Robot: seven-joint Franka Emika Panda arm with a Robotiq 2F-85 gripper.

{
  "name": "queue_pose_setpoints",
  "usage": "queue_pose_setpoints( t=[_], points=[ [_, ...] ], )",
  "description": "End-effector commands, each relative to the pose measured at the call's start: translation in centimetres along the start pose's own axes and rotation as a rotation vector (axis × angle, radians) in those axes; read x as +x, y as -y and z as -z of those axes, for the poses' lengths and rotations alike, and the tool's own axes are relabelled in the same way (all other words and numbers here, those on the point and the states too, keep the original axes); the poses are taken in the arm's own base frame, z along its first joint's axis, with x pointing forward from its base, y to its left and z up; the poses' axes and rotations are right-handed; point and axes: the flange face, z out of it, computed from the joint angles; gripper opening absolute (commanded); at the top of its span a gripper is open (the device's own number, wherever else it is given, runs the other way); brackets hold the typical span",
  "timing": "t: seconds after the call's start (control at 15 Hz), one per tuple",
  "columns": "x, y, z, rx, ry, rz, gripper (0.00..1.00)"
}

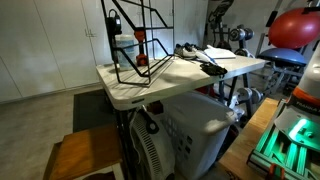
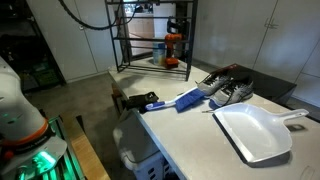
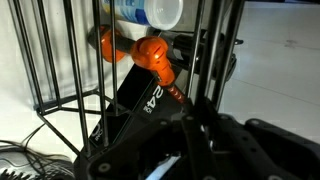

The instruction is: Turn the shoe rack to the left

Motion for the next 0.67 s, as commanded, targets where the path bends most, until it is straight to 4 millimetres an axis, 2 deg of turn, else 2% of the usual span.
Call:
queue_pose_setpoints(
  t=[0.0,0.33,0.6],
  points=[
    [-1.9,0.5,-0.5,0.111,0.014,0.112,0.03],
    [-1.8,-0.3,-2.1,0.143,0.062,0.127,0.03],
    [-1.5,-1.0,-2.2,0.139,0.079,0.128,0.03]
  ],
)
